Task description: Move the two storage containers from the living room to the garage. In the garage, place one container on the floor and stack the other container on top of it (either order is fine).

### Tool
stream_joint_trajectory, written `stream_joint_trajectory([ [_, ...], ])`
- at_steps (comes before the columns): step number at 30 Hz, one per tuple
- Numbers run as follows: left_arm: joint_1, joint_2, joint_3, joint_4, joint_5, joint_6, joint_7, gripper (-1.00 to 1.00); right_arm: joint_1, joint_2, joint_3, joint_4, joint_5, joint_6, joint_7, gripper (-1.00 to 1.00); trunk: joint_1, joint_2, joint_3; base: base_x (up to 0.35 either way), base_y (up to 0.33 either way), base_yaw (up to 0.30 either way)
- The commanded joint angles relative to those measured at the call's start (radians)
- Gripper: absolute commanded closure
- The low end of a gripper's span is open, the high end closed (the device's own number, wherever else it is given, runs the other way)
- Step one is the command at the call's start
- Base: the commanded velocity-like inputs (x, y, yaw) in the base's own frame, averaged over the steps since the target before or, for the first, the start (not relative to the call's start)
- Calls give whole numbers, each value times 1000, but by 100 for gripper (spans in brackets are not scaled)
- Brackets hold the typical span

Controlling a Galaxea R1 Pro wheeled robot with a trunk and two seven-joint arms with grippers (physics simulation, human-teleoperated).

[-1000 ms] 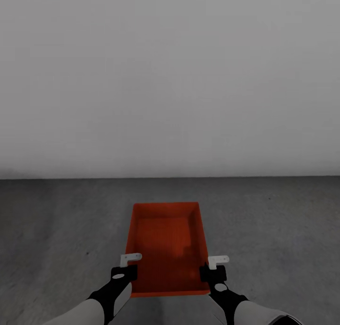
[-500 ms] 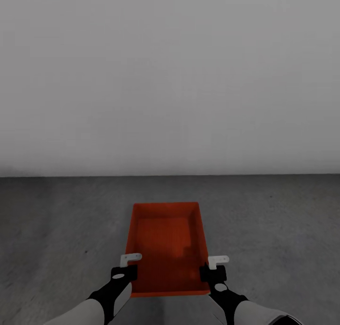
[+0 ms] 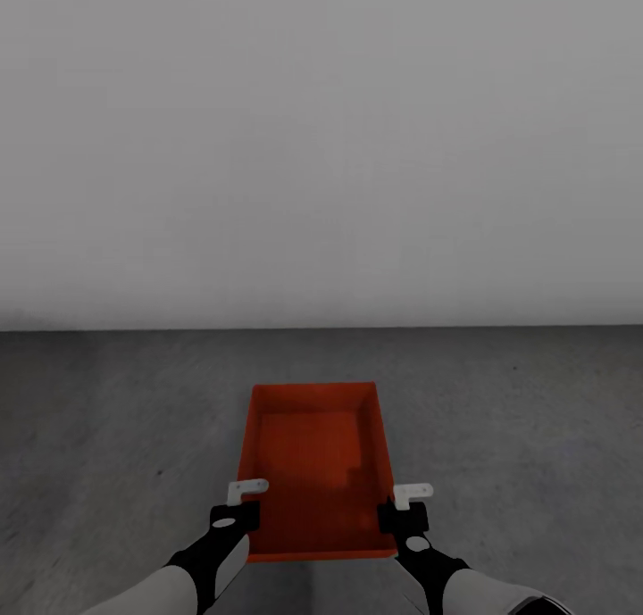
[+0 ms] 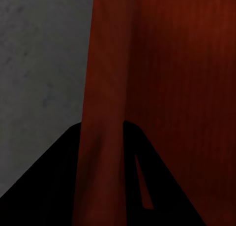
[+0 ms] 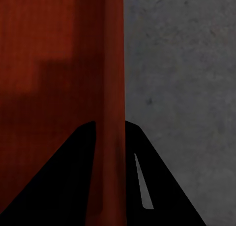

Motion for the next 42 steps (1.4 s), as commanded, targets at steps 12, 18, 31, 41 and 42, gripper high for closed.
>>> stream_joint_trajectory([
  [12, -1, -1, 3, -5, -4, -1, 5, 100, -1, 0, -64, 5, -44, 12, -4, 100, 46, -85, -38, 0, 0, 0],
  [18, -1, -1, 3, -5, -4, -1, 5, 100, -1, 0, -64, 5, -44, 12, -4, 100, 69, -127, -57, 0, 0, 0],
  [31, -1, -1, 3, -5, -3, -1, 5, 100, -1, 0, -64, 5, -44, 12, -4, 100, 107, -197, -88, 0, 0, 0],
  [41, -1, -1, 3, -5, -4, -1, 5, 100, -1, 0, -64, 5, -44, 13, -4, 100, 107, -197, -88, 0, 0, 0],
  [42, -1, -1, 3, -5, -4, -1, 5, 100, -1, 0, -64, 5, -44, 13, -4, 100, 107, -197, -88, 0, 0, 0],
])
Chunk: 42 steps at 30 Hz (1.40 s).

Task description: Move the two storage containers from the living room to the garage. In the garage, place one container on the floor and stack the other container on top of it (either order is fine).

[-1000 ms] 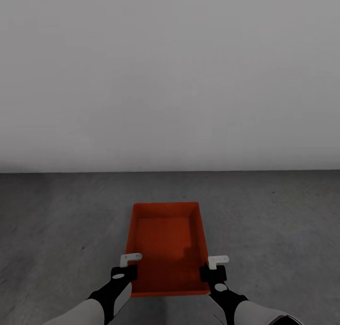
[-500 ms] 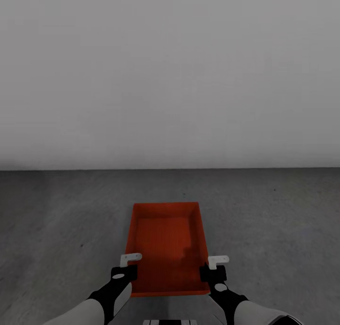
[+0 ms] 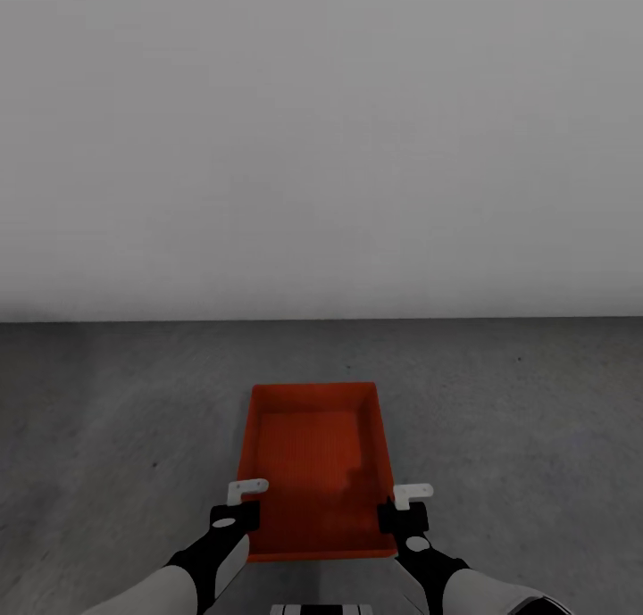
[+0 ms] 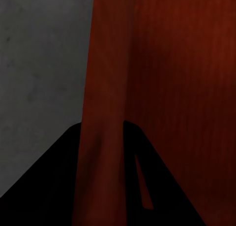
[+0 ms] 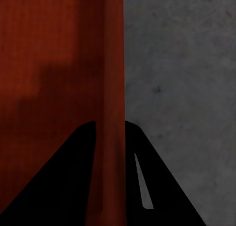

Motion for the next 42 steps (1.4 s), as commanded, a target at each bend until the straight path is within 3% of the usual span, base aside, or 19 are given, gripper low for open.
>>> stream_joint_trajectory([
  [1, -1, 0, 2, -5, -4, 0, 5, 100, -1, 0, -64, 5, -43, 15, -4, 100, 0, 0, -1, 0, 0, 0],
  [10, -1, 0, 3, -5, -4, 0, 5, 100, -1, 0, -64, 5, -43, 14, -4, 100, 0, 0, -1, 0, 0, 0],
  [23, -1, 0, 2, -5, -4, 0, 5, 100, -1, 0, -64, 5, -43, 13, -4, 100, 50, -91, -41, 0, 0, 0],
  [42, -1, 0, 4, -5, -3, 0, 5, 100, -1, 0, -64, 5, -43, 14, -4, 100, 50, -91, -41, 0, 0, 0],
])
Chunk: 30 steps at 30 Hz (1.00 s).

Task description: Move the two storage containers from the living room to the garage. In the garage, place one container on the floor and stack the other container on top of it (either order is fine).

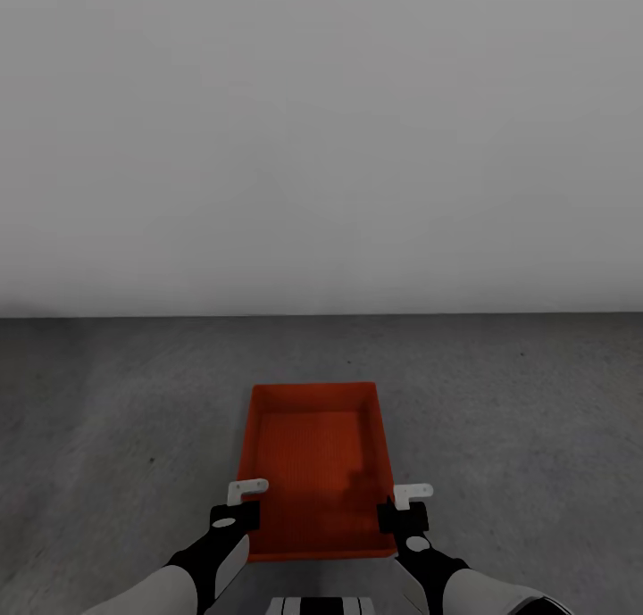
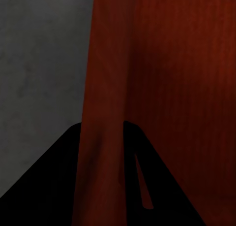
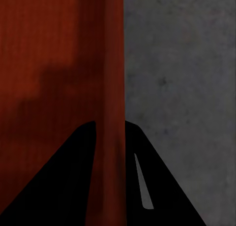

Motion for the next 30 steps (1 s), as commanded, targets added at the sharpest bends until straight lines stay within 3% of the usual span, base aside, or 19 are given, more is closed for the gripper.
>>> stream_joint_trajectory([
  [1, -1, 0, 3, -5, -4, 0, 5, 100, -1, 0, -64, 5, -44, 13, -3, 100, 4, -7, -4, 0, 0, 0],
  [7, -1, 0, 4, -5, -4, 0, 5, 100, -1, 0, -64, 5, -44, 13, -3, 100, 27, -49, -23, 0, 0, 0],
  [21, -1, -1, 4, -5, -3, 0, 5, 100, -1, 0, -64, 5, -44, 13, -3, 100, 27, -49, -23, 0, 0, 0],
  [27, -1, -1, 4, -5, -3, 0, 5, 100, -1, 0, -64, 5, -44, 13, -3, 100, 50, -91, -41, 0, 0, 0],
  [30, -1, 0, 4, -5, -3, 0, 5, 100, -1, 0, -64, 5, -44, 13, -3, 100, 50, -91, -41, 0, 0, 0],
])
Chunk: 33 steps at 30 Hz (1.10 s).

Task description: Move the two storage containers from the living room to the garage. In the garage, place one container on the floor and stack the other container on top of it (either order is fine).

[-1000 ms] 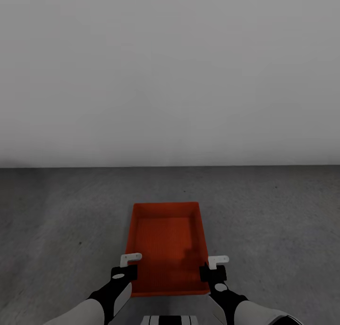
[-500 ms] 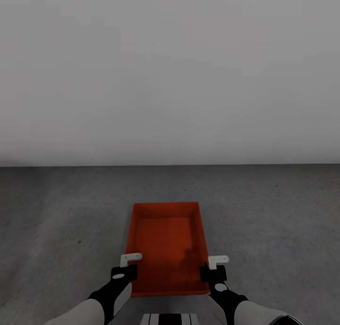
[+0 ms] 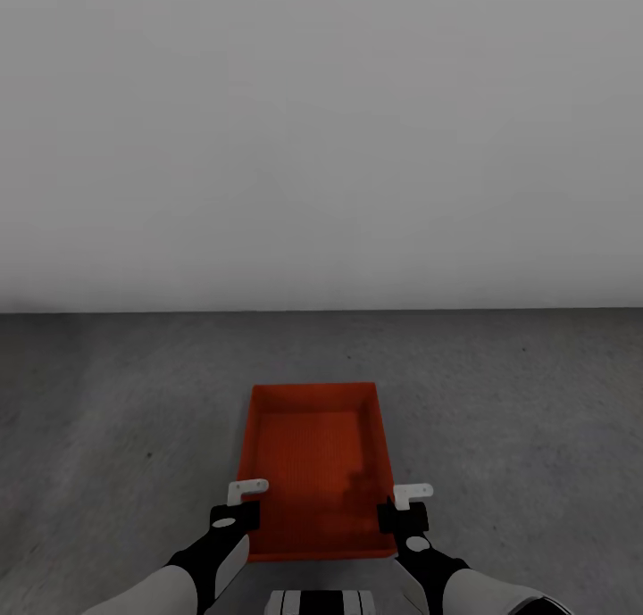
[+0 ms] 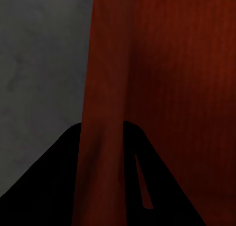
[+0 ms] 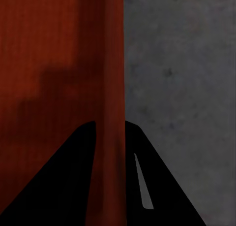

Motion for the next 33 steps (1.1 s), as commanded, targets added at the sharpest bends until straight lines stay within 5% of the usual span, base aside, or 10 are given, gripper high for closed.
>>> stream_joint_trajectory([
  [1, -1, -1, 3, -5, -3, -2, 4, 100, -1, 0, -64, 5, -44, 11, -4, 100, 0, 0, -1, 0, 0, 0],
  [33, -1, -1, 3, -5, -3, -3, 4, 100, -1, 0, -64, 5, -44, 11, -4, 100, 23, -42, -19, 0, 0, 0],
])
